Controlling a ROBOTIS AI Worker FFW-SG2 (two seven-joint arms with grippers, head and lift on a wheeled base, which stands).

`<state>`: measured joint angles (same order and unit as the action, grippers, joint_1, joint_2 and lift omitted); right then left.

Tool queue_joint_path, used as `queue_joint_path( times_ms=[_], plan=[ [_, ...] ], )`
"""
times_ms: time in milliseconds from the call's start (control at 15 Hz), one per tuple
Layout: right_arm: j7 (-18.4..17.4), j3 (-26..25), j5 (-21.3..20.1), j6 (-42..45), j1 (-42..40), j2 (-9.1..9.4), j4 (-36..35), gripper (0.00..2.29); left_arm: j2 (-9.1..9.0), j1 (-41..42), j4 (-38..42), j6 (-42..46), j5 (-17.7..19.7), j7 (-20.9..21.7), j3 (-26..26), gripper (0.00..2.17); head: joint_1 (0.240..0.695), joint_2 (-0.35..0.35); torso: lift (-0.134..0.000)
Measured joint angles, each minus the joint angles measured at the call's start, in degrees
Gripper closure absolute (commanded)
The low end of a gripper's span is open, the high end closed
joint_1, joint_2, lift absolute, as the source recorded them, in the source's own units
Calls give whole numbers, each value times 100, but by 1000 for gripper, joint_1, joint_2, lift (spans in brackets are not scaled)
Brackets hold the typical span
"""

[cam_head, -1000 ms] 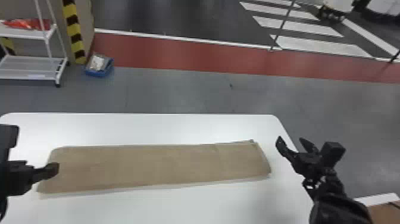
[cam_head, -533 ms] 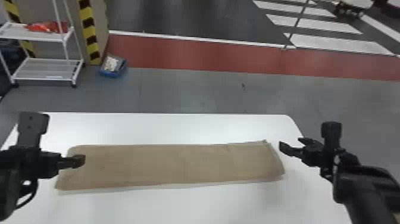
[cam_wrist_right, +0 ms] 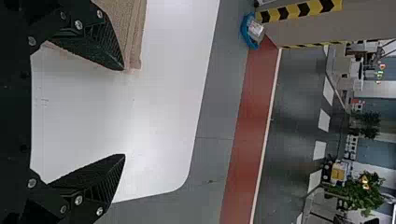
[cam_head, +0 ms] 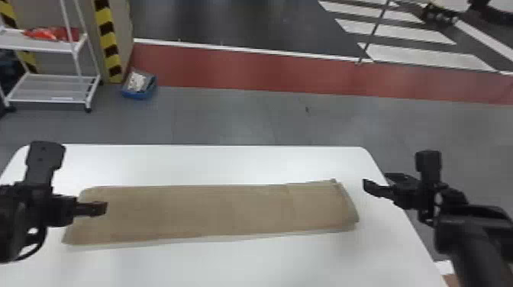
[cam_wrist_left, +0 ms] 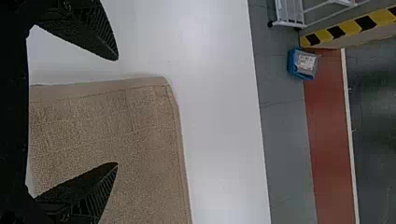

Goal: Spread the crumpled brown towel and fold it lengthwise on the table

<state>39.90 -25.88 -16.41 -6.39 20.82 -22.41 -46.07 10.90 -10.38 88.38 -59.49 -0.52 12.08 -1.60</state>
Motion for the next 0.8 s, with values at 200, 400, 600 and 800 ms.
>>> queue_joint_path(
  times_ms=[200,400,600,800],
  plan=[
    [-45,-13,21,68,0,-30,40,255,4,-75,-100,25,0,-4,-22,83,695,-244,0],
    [-125,-44,108,194,1,-55,99,289,23,-132,-158,42,-1,-4,-21,80,695,-245,0],
    [-125,-98,133,220,1,-73,129,289,22,-154,-173,60,-1,5,-21,80,695,-248,0],
    [-120,-144,154,221,1,-102,163,289,9,-163,-176,63,-1,5,-39,80,695,-255,0]
  ],
)
